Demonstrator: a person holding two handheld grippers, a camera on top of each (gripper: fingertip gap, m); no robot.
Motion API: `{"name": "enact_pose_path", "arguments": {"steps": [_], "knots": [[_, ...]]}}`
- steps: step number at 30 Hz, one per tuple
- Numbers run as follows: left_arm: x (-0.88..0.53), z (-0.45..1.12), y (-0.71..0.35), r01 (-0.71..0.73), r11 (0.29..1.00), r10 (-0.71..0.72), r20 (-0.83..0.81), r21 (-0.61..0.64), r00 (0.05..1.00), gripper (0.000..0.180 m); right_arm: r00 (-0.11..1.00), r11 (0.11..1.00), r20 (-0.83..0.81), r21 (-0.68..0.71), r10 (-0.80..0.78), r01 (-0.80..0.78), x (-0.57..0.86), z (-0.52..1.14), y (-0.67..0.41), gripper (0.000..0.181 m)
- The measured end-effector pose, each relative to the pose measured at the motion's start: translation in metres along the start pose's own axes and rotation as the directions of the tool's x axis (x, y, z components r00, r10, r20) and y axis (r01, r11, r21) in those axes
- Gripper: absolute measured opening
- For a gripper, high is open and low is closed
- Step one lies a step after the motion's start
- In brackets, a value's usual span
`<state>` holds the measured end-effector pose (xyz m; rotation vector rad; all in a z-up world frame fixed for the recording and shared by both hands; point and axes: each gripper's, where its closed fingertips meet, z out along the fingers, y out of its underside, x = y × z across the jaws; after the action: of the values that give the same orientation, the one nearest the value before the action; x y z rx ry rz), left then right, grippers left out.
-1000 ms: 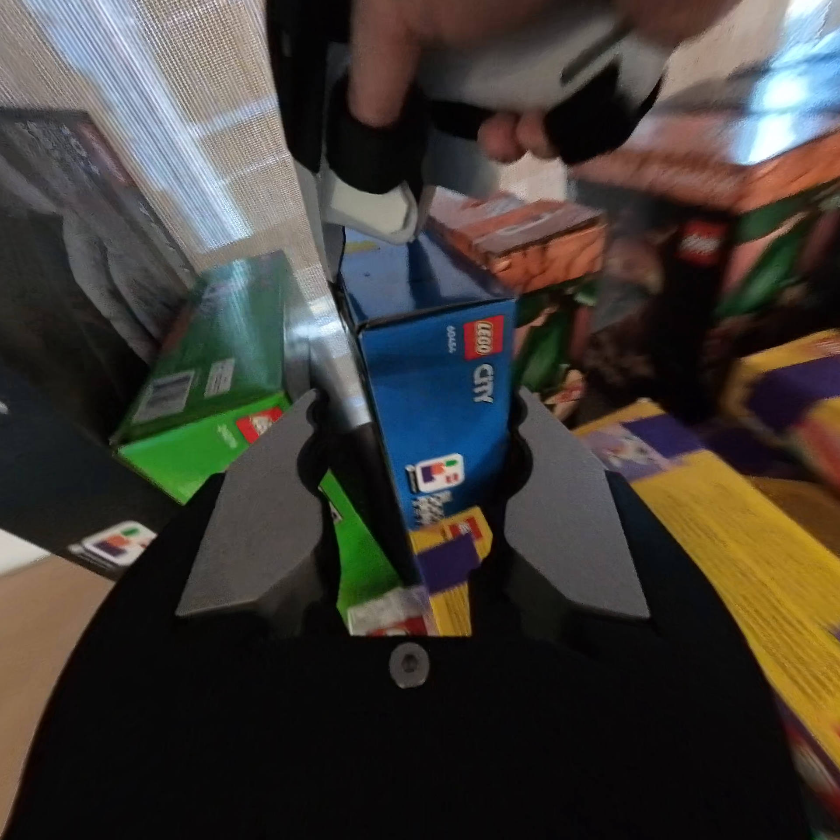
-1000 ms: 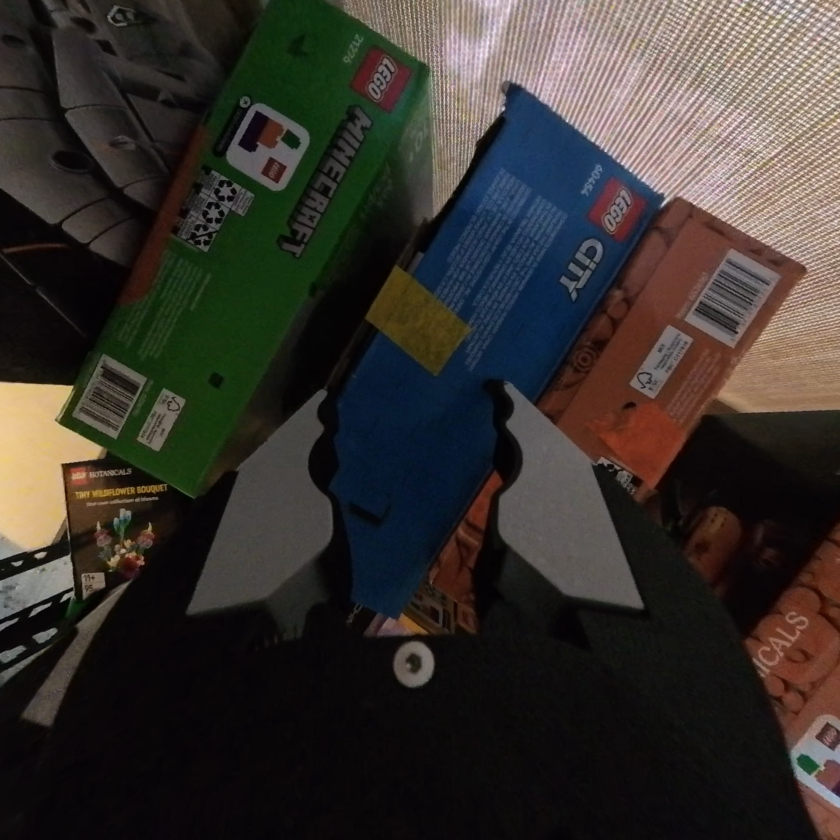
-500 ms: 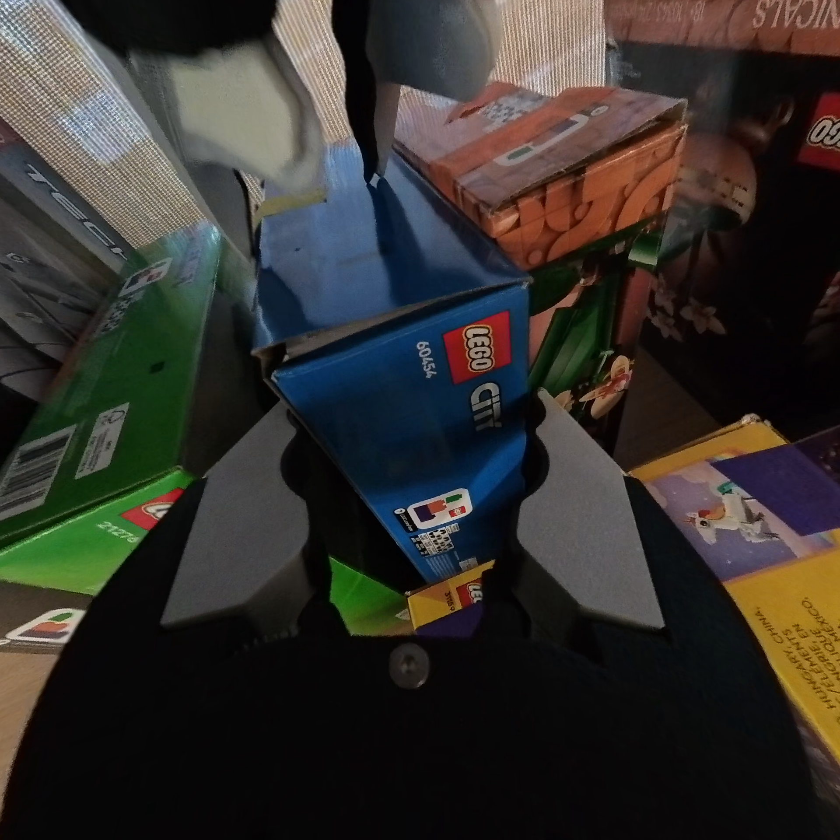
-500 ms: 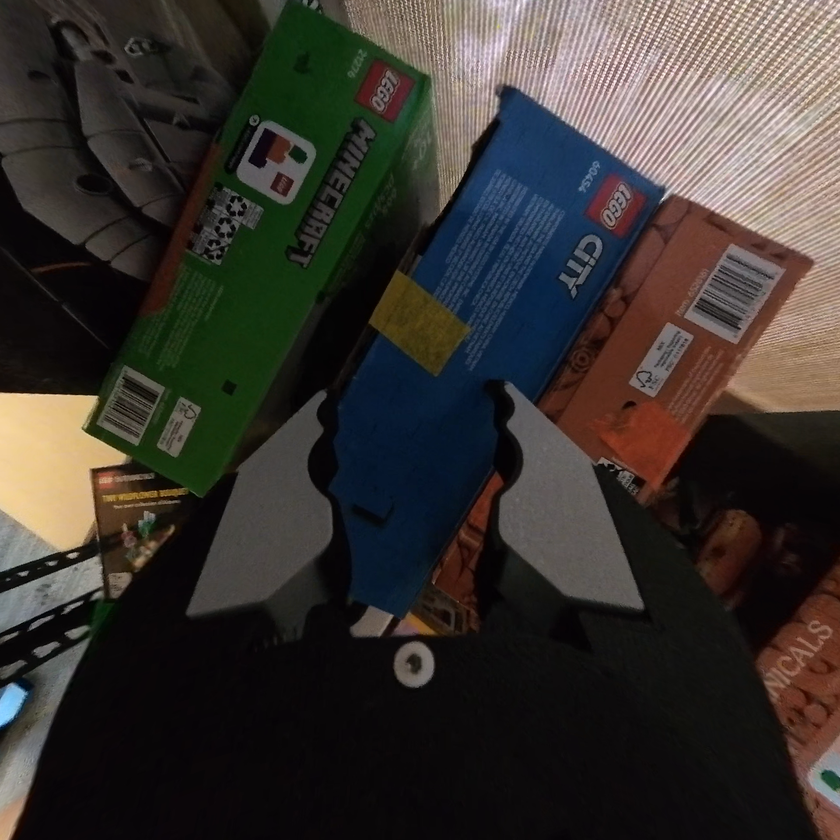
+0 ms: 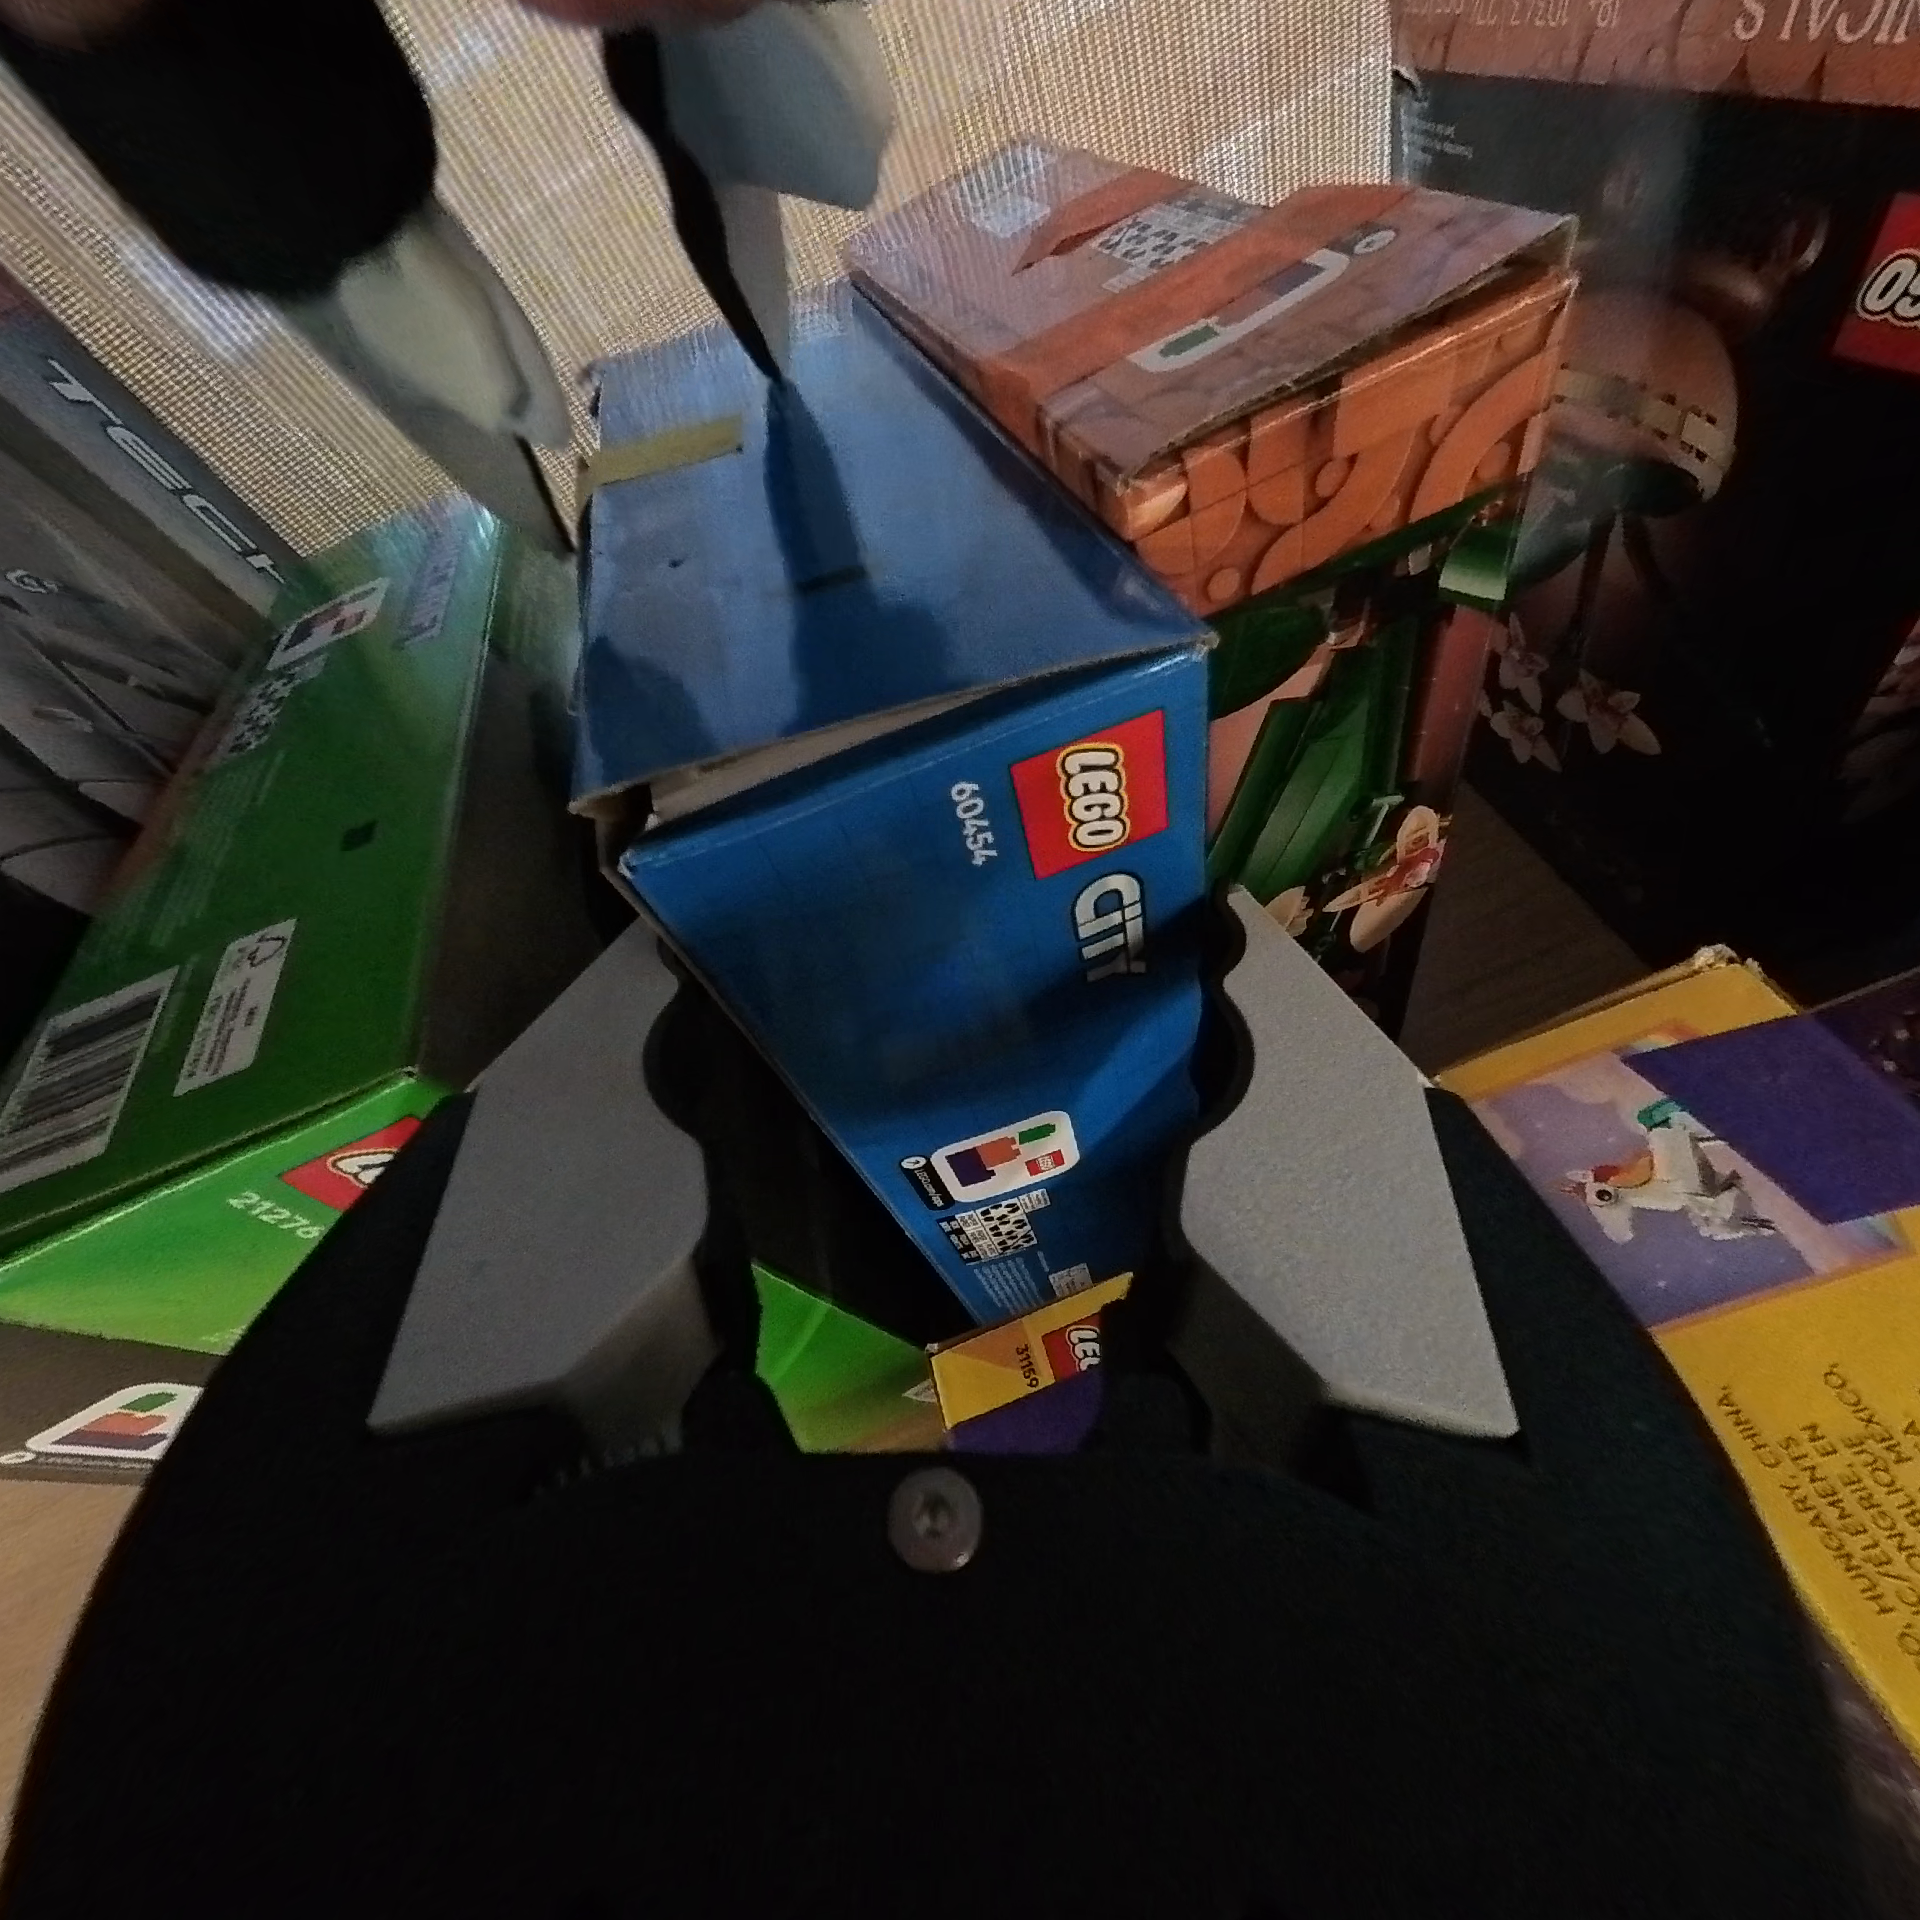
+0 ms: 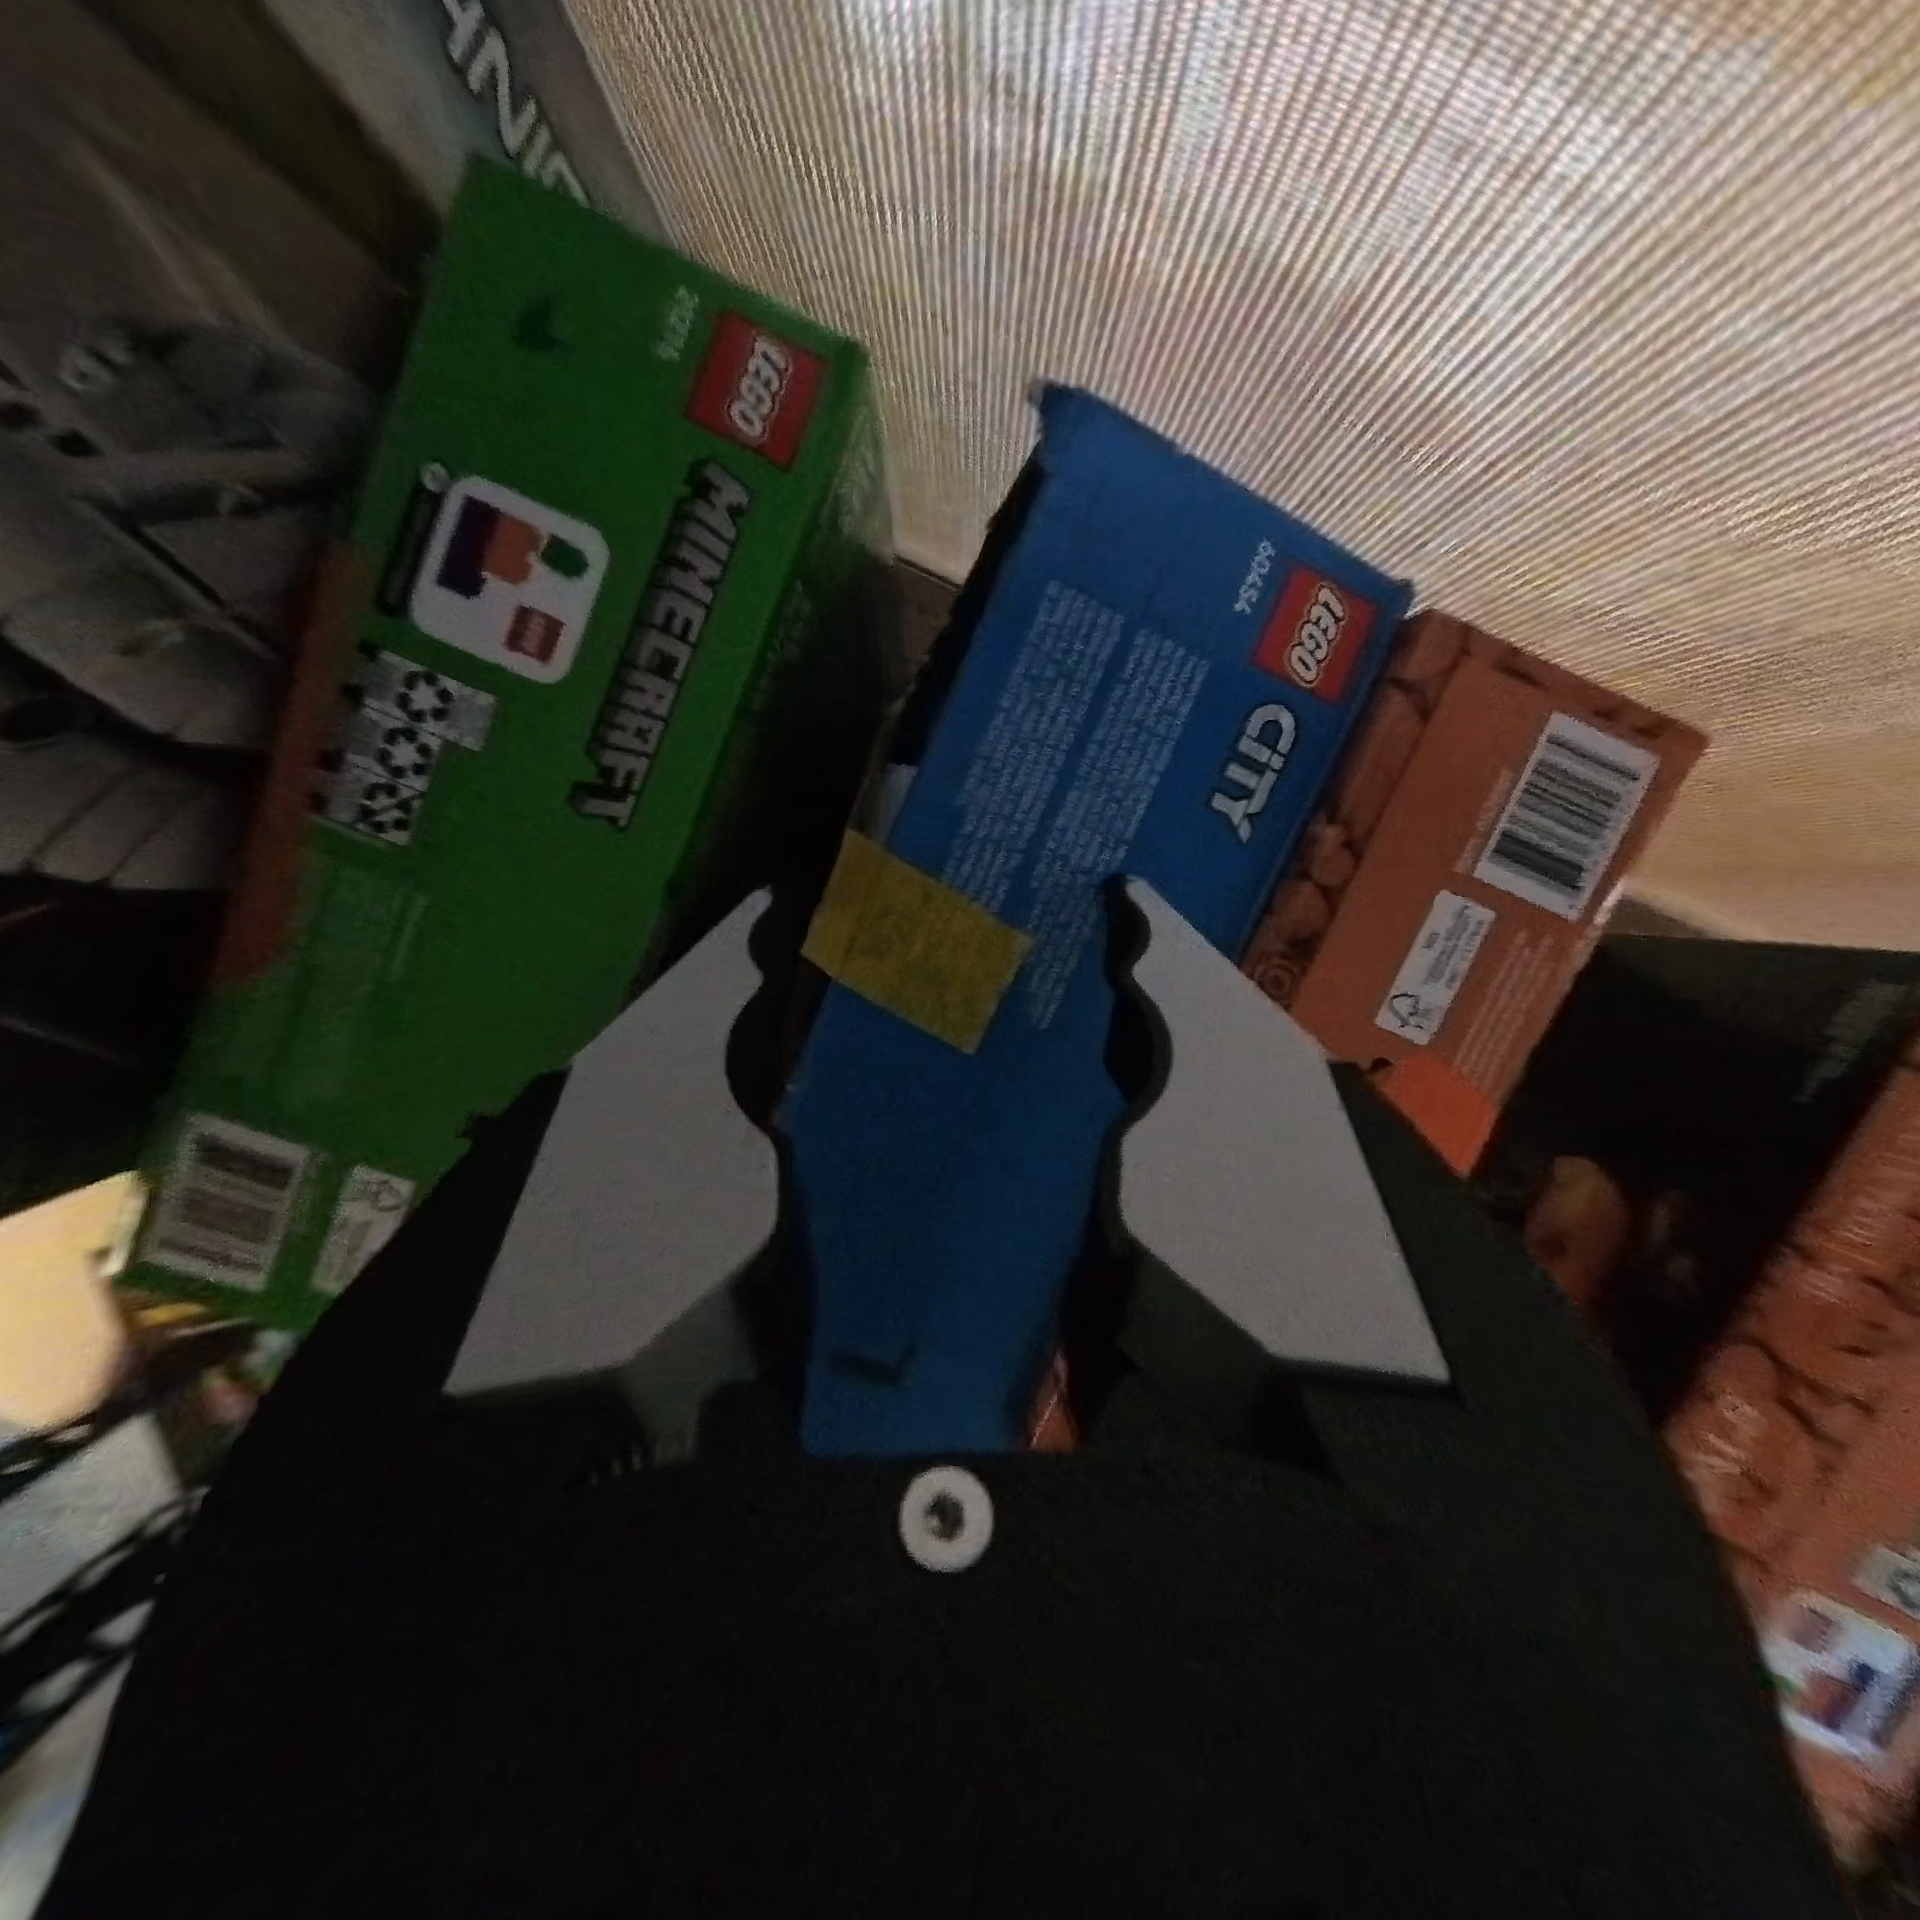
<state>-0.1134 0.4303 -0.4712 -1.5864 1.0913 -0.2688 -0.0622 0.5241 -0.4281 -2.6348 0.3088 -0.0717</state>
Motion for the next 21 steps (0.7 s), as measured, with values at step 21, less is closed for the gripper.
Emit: {"name": "enact_pose_path", "arguments": {"steps": [21], "knots": [[-0.002,0.0,0.001,0.016,1.0,-0.016,-0.003,0.01,1.0,0.094,0.916,0.938,-0.251,-0.233,-0.314,0.257,-0.011,0.0,0.006,0.035]]}}
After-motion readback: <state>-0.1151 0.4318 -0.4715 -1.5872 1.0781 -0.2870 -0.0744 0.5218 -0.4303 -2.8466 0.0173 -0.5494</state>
